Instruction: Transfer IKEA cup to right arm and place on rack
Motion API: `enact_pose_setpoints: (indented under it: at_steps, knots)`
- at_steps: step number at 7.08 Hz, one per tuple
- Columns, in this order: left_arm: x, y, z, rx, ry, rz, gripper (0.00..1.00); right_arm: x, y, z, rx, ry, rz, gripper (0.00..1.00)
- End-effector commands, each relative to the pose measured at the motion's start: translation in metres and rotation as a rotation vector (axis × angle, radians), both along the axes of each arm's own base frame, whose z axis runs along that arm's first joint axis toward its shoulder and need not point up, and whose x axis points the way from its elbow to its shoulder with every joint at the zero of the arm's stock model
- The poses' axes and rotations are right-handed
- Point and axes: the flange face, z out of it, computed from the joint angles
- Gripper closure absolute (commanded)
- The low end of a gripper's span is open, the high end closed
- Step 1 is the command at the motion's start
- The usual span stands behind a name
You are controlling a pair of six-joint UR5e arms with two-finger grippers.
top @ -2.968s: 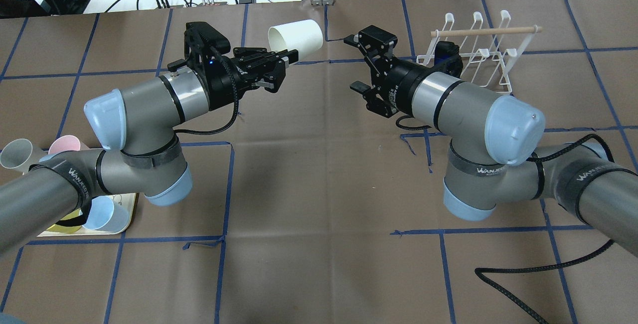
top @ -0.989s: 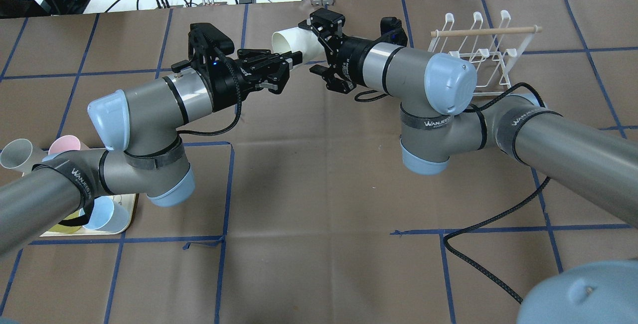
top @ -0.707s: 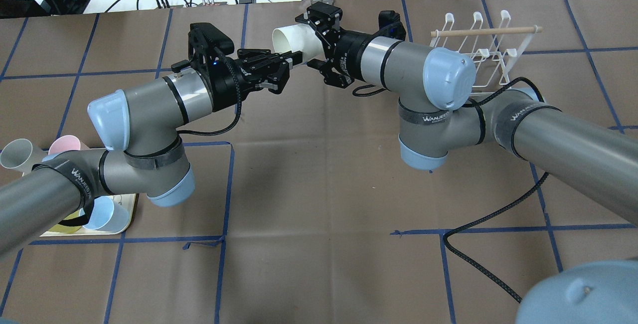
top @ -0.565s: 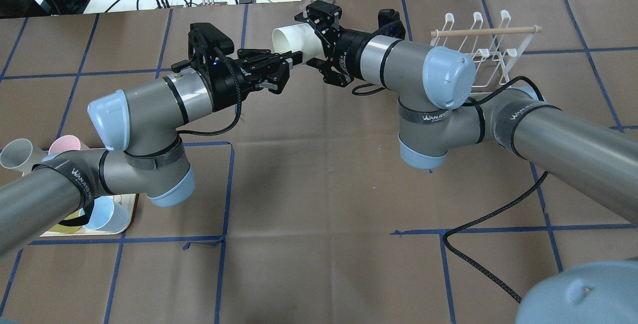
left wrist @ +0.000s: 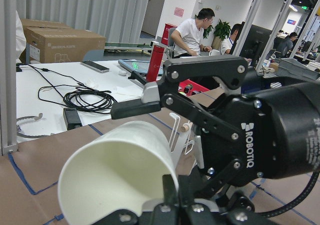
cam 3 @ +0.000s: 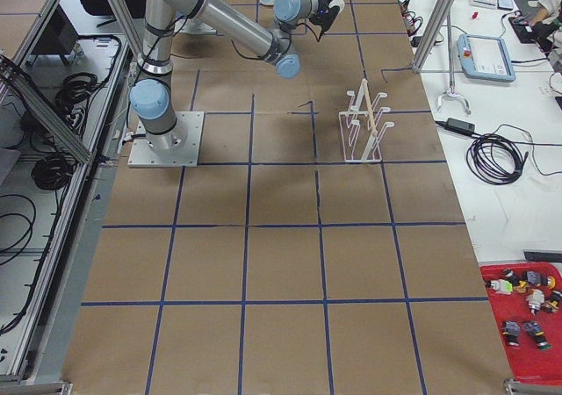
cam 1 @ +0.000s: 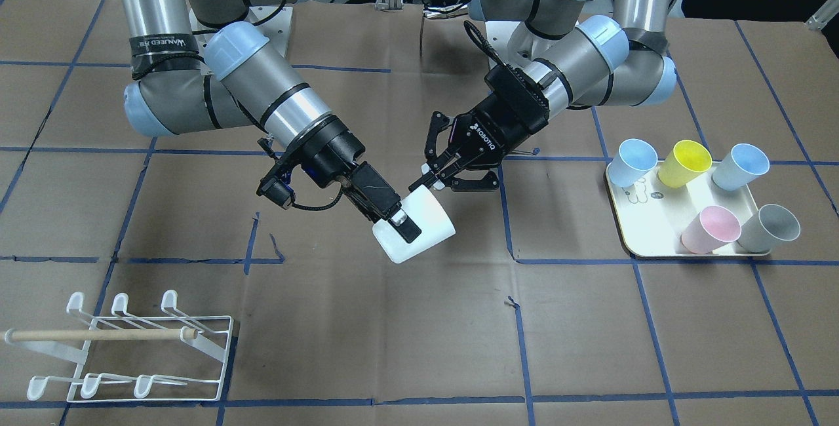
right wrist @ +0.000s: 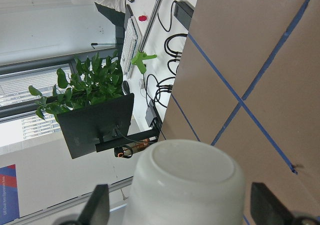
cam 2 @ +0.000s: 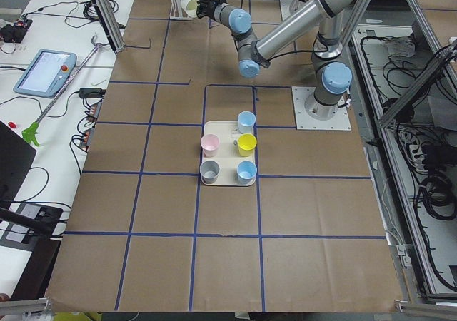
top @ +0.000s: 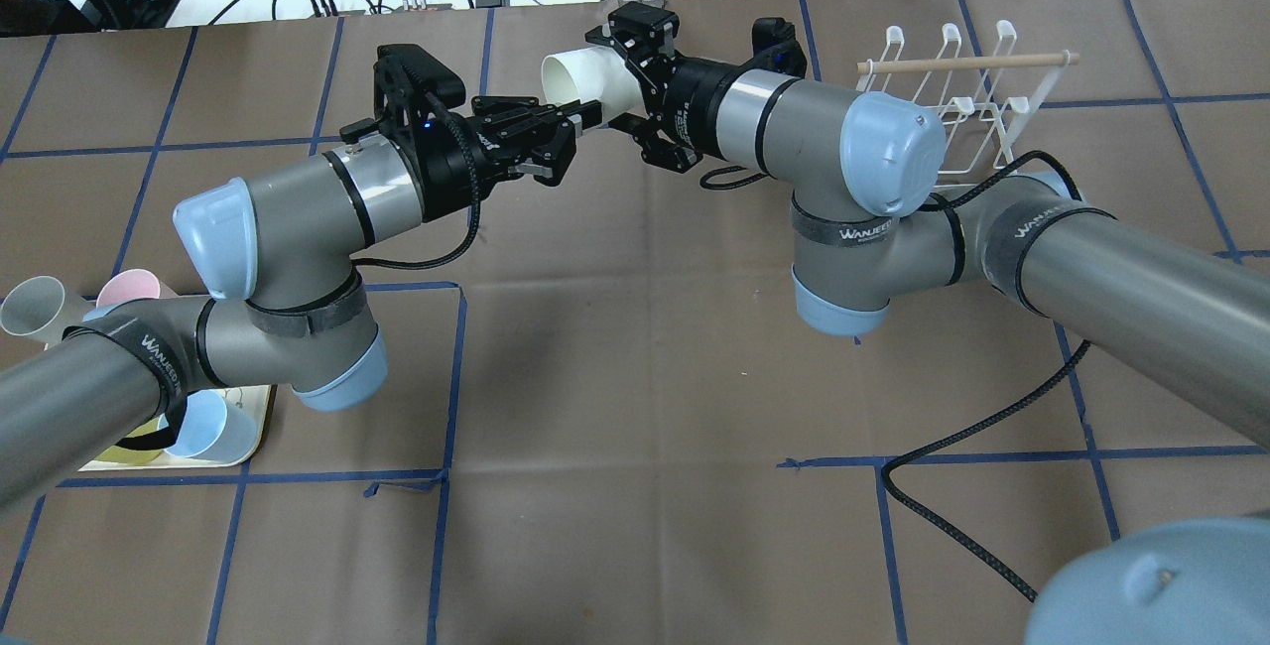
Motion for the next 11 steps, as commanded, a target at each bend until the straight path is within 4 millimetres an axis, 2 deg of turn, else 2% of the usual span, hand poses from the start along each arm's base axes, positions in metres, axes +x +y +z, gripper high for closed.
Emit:
enact_pose_setpoints:
  at_steps: [1,3,6,8,10,11]
  knots:
    - [0.0,0.0,0.0,0.0,0.0,0.0,0.96,0.0003,0.0001,0.0002,0.001,-0.002,0.001,0.34]
    - [0.0001,-0.0008,0.0011,0.004,0.004,0.004,0.94,-0.0004,-0.0003,0.0002,0.001,-0.002,0.001,0.43]
    - [0.0023,-0.0055,-0.0008,0.012,-0.006,0.035,0.8,-0.0002,-0.0001,0.0003,0.002,-0.005,0.003,0.48]
    - [0.0032,-0.0068,-0.0016,0.012,-0.007,0.039,0.64,-0.0002,-0.0001,0.0018,0.0,-0.006,0.003,0.49]
    - [0.0051,-0.0089,-0.0034,0.014,-0.02,0.064,0.36,-0.0003,0.0004,0.0036,-0.003,-0.007,0.003,0.49]
    - [0.0058,-0.0088,-0.0025,0.009,-0.021,0.065,0.02,-0.0003,0.0007,0.0044,-0.004,-0.007,0.003,0.49]
